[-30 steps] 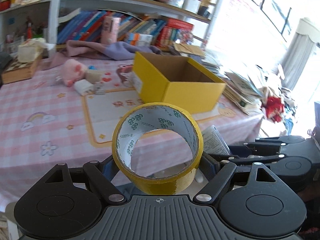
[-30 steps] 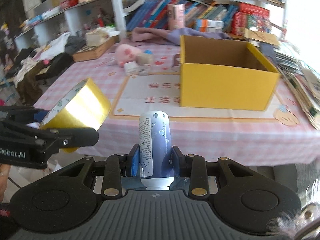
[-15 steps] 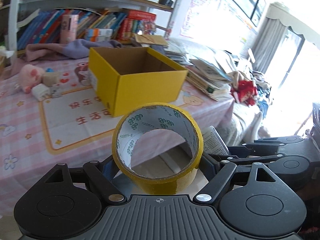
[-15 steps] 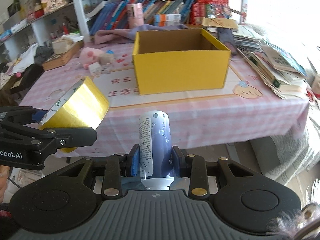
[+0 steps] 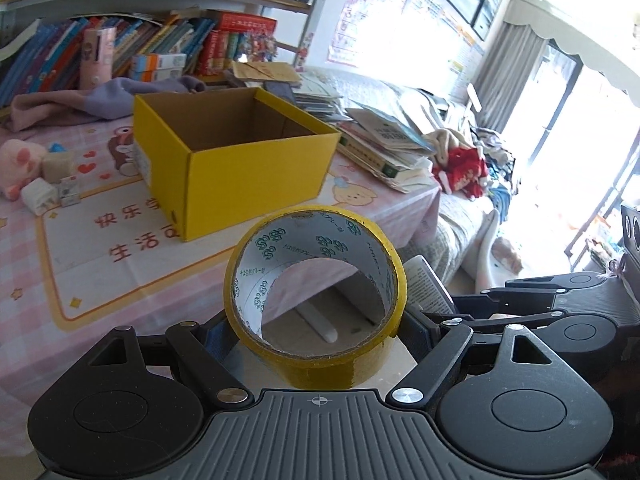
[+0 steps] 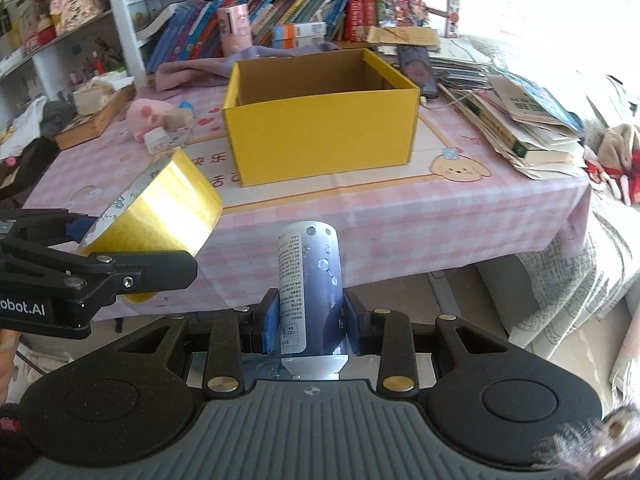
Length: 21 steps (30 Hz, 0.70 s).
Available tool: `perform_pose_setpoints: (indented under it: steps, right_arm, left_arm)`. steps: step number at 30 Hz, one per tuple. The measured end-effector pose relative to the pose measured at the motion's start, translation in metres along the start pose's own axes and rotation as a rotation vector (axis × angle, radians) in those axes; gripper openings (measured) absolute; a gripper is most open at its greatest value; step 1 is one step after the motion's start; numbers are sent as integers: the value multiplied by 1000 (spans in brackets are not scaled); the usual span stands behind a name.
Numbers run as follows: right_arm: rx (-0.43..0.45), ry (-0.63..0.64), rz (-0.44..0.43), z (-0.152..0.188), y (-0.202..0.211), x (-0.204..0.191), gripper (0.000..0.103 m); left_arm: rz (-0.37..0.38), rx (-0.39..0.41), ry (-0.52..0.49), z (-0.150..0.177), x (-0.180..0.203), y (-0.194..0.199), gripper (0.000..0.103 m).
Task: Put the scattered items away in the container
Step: 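Carry the tape roll and tube with both grippers toward the yellow box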
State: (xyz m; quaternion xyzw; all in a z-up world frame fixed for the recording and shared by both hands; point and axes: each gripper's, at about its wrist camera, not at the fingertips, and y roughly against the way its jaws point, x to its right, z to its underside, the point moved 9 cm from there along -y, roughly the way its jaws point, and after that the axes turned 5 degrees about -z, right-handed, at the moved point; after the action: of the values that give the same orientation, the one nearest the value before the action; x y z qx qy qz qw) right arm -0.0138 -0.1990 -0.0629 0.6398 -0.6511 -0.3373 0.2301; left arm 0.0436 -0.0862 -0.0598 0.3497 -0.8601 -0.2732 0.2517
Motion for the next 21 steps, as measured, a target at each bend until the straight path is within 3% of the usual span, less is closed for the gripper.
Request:
perform_pose_setpoints:
  steps: [12,21]
  right_arm:
    - [5,-37,56,-18,-8,18,31]
    - [2,-25,74,-39,-24,28,31]
  left_arm:
    - [66,-17,-62,-17,8,-24,84]
    - [103,15,-96,-36,10,-38,84]
